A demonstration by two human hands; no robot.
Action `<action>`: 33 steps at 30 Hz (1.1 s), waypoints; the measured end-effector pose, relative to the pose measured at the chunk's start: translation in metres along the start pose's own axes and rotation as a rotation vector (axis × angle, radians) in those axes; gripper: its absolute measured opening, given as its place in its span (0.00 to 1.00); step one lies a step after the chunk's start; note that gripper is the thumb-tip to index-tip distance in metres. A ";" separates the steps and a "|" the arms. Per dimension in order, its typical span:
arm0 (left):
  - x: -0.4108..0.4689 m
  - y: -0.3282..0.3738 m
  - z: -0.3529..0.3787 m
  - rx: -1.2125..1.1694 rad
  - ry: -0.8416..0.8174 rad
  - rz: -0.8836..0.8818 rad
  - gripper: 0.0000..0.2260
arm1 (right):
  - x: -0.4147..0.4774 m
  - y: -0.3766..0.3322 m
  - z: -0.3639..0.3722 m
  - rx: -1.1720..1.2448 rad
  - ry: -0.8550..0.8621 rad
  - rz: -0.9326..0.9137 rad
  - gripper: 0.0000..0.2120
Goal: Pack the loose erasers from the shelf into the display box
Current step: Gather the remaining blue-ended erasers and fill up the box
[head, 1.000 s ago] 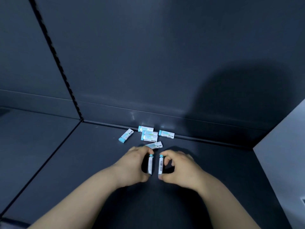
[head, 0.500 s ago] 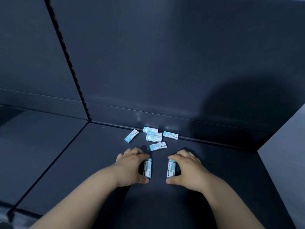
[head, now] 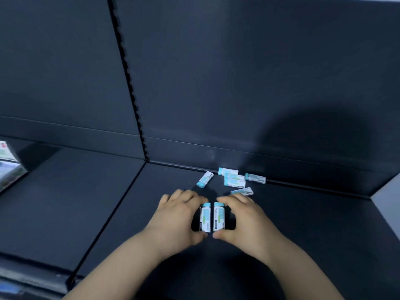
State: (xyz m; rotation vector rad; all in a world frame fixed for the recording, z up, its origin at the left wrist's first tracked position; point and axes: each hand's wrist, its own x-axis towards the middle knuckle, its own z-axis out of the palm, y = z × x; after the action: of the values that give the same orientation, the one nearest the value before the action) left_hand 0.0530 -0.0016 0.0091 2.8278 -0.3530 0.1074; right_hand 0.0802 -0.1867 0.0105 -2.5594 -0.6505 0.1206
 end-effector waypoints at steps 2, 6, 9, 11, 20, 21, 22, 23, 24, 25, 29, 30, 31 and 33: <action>-0.011 -0.022 -0.010 0.006 0.009 0.020 0.30 | 0.006 -0.025 0.013 0.017 0.022 -0.001 0.35; -0.040 -0.081 -0.032 0.023 0.022 0.060 0.29 | 0.021 -0.085 0.049 -0.006 0.049 0.021 0.34; -0.064 -0.133 -0.053 0.055 0.029 0.111 0.29 | 0.035 -0.136 0.081 -0.006 0.082 0.046 0.33; -0.079 -0.166 -0.069 0.063 0.032 0.132 0.30 | 0.045 -0.170 0.098 -0.018 0.093 0.048 0.33; -0.125 -0.255 -0.126 -0.021 0.113 0.063 0.28 | 0.074 -0.264 0.126 0.012 0.083 0.024 0.33; -0.127 -0.260 -0.127 -0.012 0.108 0.046 0.29 | 0.076 -0.267 0.128 0.017 0.076 0.024 0.33; -0.130 -0.264 -0.127 0.000 0.101 0.028 0.29 | 0.079 -0.268 0.130 0.028 0.071 0.017 0.33; -0.132 -0.268 -0.127 0.008 0.091 0.008 0.29 | 0.081 -0.269 0.132 0.042 0.065 0.010 0.33; -0.134 -0.272 -0.126 0.014 0.081 -0.010 0.30 | 0.084 -0.270 0.134 0.057 0.059 0.007 0.33; -0.136 -0.275 -0.124 0.017 0.080 -0.035 0.30 | 0.087 -0.270 0.136 0.079 0.043 0.000 0.33; -0.144 -0.282 -0.131 0.053 0.084 -0.085 0.31 | 0.102 -0.275 0.143 0.153 0.014 -0.052 0.32; -0.145 -0.284 -0.136 0.067 0.087 -0.092 0.31 | 0.106 -0.278 0.144 0.169 0.009 -0.064 0.33; -0.145 -0.286 -0.141 0.082 0.094 -0.099 0.31 | 0.109 -0.280 0.145 0.182 0.005 -0.070 0.33; -0.145 -0.292 -0.149 0.124 0.105 -0.123 0.30 | 0.115 -0.286 0.148 0.204 0.000 -0.076 0.33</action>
State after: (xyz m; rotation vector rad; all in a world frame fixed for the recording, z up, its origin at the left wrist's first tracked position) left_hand -0.0197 0.3468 0.0557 2.9429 -0.1537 0.2598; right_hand 0.0300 0.1515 0.0230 -2.3368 -0.6973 0.1535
